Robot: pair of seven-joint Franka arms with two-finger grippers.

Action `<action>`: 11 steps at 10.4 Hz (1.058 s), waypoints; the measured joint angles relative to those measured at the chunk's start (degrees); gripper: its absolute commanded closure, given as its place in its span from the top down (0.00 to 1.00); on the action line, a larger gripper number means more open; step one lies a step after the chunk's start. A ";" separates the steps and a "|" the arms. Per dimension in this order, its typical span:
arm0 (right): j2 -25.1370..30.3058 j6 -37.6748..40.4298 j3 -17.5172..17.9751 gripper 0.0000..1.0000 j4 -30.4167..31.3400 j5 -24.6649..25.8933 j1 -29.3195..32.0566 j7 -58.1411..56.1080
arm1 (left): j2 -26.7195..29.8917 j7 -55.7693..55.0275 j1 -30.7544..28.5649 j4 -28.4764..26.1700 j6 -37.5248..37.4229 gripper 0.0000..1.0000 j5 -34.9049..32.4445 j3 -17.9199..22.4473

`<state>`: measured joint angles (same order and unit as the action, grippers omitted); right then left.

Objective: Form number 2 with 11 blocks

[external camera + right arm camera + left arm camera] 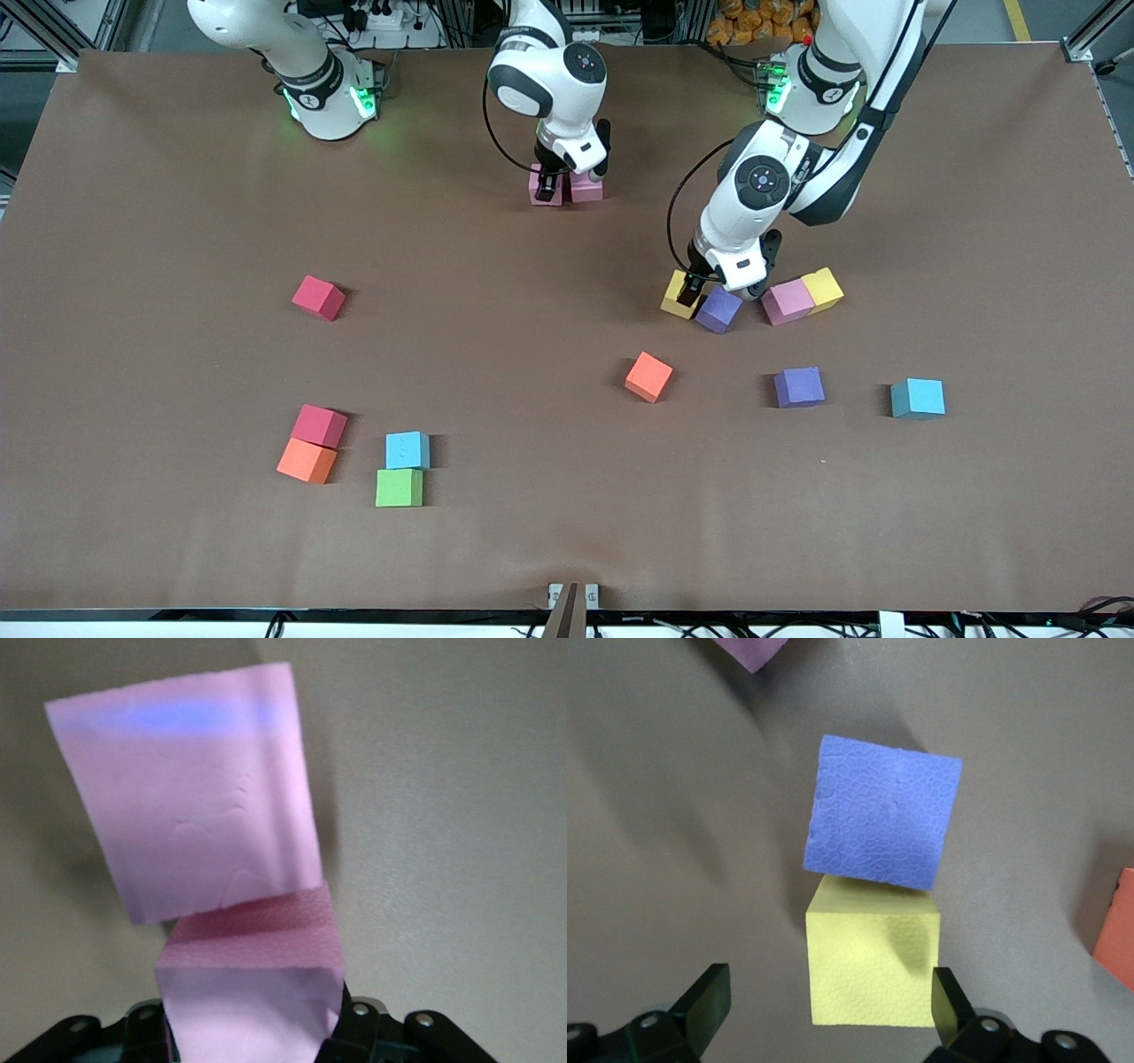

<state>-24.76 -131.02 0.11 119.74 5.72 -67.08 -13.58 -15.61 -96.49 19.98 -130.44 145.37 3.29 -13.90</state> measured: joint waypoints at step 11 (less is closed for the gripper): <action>-2.43 0.08 -0.05 1.00 -3.19 0.00 -0.87 0.95 | -1.87 -0.32 0.02 0.00 3.42 1.00 -1.21 0.00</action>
<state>-27.19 -130.93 0.06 116.55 5.73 -67.95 -12.63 -17.48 -96.81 20.01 -130.44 148.79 2.08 -13.90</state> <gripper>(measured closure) 0.405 0.000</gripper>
